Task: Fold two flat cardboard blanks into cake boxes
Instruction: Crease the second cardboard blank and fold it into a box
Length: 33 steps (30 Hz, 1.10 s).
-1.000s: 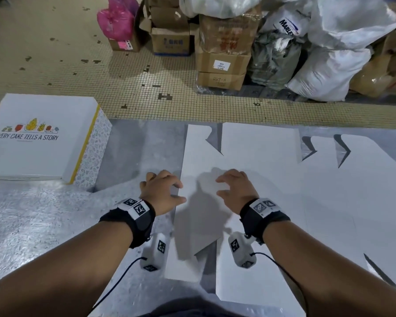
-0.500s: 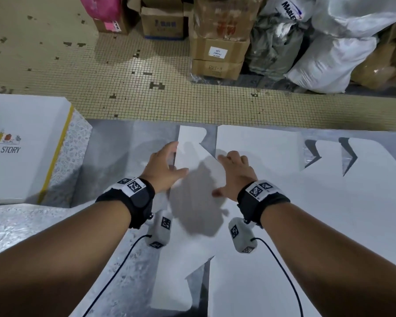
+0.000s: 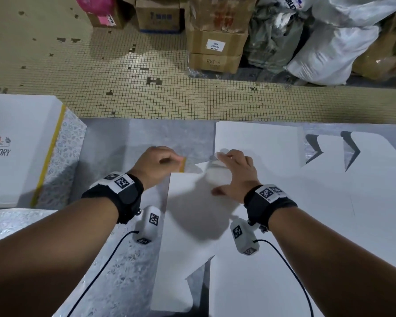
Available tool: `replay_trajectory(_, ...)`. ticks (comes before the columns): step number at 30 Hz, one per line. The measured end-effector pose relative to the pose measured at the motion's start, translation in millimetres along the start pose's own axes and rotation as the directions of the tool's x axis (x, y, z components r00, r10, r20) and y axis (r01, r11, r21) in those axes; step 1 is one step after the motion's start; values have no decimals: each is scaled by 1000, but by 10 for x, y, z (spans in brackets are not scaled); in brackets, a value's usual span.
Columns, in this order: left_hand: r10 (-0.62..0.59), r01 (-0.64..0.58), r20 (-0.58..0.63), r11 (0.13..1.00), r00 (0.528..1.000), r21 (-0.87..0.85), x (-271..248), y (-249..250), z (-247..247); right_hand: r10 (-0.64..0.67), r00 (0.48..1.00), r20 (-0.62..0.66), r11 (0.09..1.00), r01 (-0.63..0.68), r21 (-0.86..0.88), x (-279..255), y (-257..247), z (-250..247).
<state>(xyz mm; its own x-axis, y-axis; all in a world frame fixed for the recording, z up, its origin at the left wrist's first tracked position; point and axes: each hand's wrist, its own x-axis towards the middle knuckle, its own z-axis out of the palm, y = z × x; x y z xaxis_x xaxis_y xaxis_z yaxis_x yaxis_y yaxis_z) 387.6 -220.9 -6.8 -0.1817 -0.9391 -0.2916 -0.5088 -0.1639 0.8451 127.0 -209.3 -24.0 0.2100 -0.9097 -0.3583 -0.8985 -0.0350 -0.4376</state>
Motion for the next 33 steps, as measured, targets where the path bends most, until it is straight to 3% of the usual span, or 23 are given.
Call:
replay_trajectory(2, 84, -88, 26, 954, 996, 288, -35, -146, 32, -8, 1000, -21, 1000, 8, 16, -20, 25, 41)
replay_trajectory(7, 195, -177, 10, 862, 981, 475, -118, -315, 149, -46, 994, -103, 995, 55, 85, -62, 39, 102)
replay_trajectory(12, 256, -232, 62, 715, 965, 660, -181, -393, 254, -72, 981, -180, 993, 55, -100, -89, -51, 282)
replay_trajectory(21, 175, -219, 142, 581, 974, 784, -123, -425, 303, -136, 980, -146, 980, 111, -164, -96, -64, 309)
replay_trajectory(28, 160, -204, 132, 629, 978, 750, -116, -411, 302, -122, 971, -206, 986, 95, -138, -58, -134, 352)
replay_trajectory(33, 156, -199, 128, 643, 979, 739, -107, -386, 284, -225, 950, -218, 971, 201, -126, 6, -401, 413)
